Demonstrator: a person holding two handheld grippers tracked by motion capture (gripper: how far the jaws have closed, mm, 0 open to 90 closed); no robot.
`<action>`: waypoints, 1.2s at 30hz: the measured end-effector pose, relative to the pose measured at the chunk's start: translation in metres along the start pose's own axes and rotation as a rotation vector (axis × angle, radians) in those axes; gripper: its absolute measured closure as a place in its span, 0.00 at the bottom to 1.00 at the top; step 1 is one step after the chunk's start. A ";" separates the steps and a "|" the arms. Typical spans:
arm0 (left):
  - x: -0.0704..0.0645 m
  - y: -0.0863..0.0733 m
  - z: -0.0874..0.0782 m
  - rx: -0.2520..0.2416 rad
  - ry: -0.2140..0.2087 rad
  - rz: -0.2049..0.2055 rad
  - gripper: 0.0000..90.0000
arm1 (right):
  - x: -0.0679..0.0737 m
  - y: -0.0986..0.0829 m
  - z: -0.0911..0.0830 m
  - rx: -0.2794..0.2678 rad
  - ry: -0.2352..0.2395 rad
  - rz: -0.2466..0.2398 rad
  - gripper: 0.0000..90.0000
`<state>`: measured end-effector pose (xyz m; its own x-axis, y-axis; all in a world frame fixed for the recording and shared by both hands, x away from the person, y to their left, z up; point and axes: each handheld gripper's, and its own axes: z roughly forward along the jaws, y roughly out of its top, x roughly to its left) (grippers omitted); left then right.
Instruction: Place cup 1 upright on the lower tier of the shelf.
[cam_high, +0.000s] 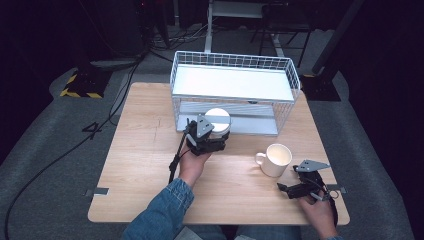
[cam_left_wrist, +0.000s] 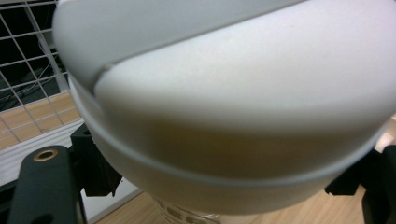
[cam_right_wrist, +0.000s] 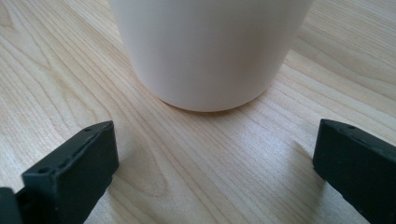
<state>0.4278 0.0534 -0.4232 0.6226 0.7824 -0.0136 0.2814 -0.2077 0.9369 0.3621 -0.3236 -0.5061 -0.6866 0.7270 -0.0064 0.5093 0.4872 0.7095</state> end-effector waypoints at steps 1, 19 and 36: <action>0.001 0.000 0.003 0.005 -0.002 -0.002 0.21 | 0.000 0.000 0.000 0.000 0.000 0.000 0.00; 0.021 -0.001 0.047 0.022 0.005 -0.056 0.21 | 0.000 0.000 0.000 0.000 0.000 0.000 0.00; 0.038 -0.009 0.092 0.039 0.052 -0.066 0.21 | 0.000 0.000 0.000 0.000 -0.001 0.000 0.00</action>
<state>0.5162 0.0313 -0.4646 0.5634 0.8244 -0.0553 0.3490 -0.1768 0.9203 0.3619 -0.3235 -0.5060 -0.6863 0.7273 -0.0073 0.5090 0.4874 0.7095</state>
